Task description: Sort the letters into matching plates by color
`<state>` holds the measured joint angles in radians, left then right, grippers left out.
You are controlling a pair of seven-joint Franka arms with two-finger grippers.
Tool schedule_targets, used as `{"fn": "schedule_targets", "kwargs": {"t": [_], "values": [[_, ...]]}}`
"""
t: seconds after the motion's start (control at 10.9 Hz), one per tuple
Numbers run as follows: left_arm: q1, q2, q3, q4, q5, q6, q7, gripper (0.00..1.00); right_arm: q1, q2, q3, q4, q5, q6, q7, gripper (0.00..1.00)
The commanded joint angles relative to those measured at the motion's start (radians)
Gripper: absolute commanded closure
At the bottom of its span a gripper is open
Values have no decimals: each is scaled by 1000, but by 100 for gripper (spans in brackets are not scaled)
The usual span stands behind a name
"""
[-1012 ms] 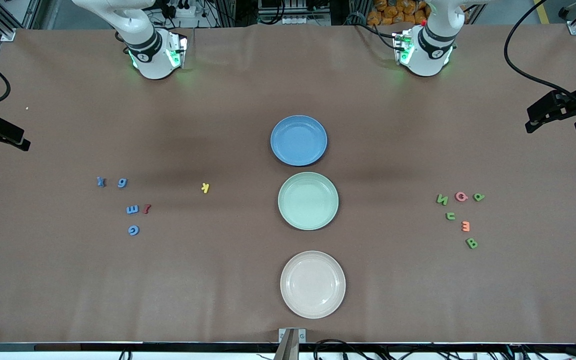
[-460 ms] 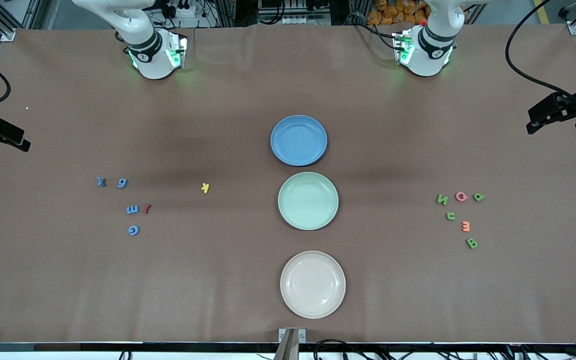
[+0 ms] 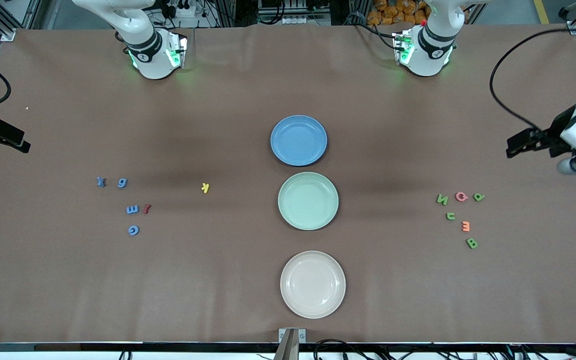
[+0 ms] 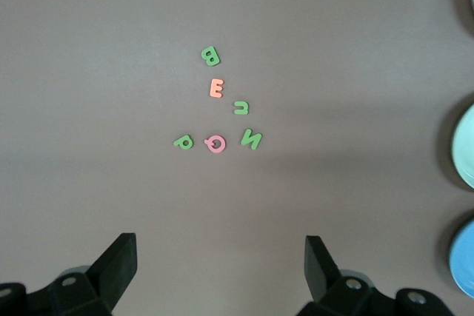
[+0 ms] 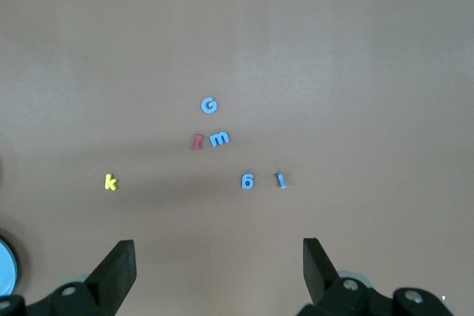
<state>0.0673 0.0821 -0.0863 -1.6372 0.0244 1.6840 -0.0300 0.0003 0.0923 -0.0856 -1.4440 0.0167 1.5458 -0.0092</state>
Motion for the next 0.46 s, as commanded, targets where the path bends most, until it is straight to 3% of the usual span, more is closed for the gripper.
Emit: {"fn": "schedule_targets", "kwargs": {"t": [0.0, 0.18, 0.37], "values": [[23, 8, 0, -171, -18, 203, 18, 0, 15, 7, -8, -42, 2, 61, 14, 0], [14, 18, -6, -303, -12, 386, 18, 0, 21, 6, -5, -117, 3, 126, 12, 0], [12, 71, -13, -314, -12, 428, 16, 0, 24, -3, -5, -227, 3, 228, 11, 0]]}}
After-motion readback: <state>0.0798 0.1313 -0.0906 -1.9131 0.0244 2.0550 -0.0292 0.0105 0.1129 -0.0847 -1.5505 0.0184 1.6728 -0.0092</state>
